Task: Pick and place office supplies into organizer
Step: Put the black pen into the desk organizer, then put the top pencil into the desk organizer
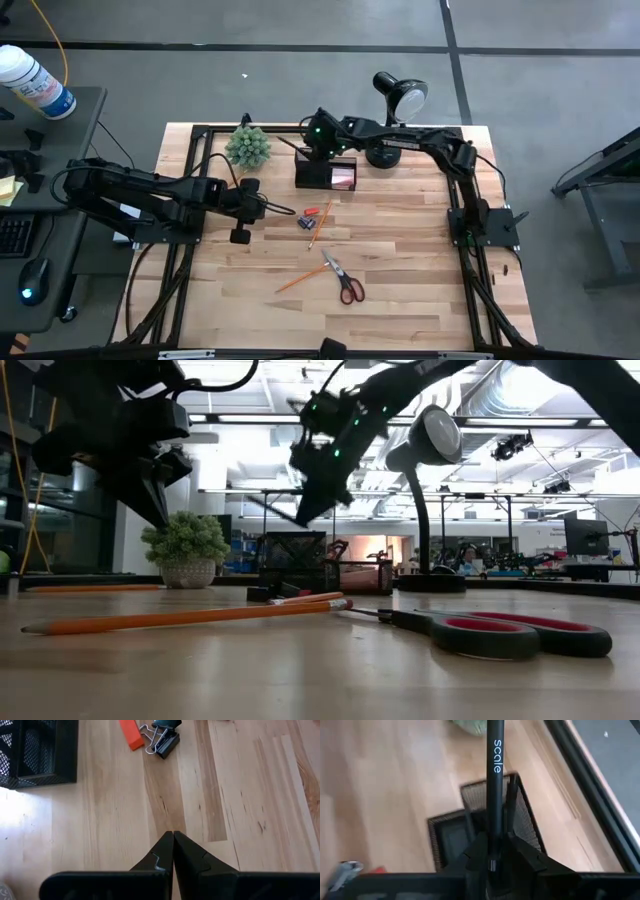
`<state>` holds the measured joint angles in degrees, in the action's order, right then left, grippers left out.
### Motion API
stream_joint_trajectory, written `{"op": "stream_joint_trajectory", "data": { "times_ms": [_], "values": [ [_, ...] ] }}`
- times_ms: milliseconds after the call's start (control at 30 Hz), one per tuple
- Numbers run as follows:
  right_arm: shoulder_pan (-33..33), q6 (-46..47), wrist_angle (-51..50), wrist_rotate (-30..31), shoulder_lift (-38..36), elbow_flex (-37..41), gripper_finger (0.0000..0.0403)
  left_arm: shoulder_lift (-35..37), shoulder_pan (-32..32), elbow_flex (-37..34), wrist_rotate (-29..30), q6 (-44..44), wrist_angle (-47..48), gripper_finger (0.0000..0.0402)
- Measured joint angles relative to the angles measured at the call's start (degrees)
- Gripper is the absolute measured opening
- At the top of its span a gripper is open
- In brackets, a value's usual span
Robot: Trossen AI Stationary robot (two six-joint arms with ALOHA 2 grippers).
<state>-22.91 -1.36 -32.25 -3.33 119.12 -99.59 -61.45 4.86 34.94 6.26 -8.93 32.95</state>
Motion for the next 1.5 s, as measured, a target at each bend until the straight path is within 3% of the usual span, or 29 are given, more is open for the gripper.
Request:
{"op": "stream_joint_trajectory", "data": {
  "times_ms": [200,467,700,867,1033,1267,1500],
  "values": [
    [-2.08,0.8,-0.74,0.5,1.67,0.02,0.0047,0.0,-0.01,0.0,-0.33,0.27,0.06,0.0001],
    [-2.96,1.33,-2.36,-3.02,1.67,0.0,0.0091,0.0,-0.01,0.0,-0.17,0.22,0.09,0.0001],
    [-2.08,1.25,-2.76,-3.13,1.67,-0.02,0.0105,0.0,0.0,0.0,0.44,0.18,0.08,0.0001],
    [-1.75,-0.21,-7.32,-4.33,1.74,-4.88,0.0102,0.0,-0.01,0.0,0.44,0.18,0.09,0.0001],
    [-1.24,-6.23,-17.62,-4.67,1.74,-16.54,0.0092,0.0,0.0,0.0,0.44,-1.48,0.09,0.0001],
    [-0.58,-6.88,-35.79,-8.19,1.48,-32.84,0.0087,0.0,0.01,0.0,0.38,-3.77,0.09,0.0001],
    [3.53,-6.58,-50.95,-14.67,1.39,-33.76,0.0087,0.0,-0.01,0.0,-2.72,-7.04,0.04,0.0001]
  ]
}}
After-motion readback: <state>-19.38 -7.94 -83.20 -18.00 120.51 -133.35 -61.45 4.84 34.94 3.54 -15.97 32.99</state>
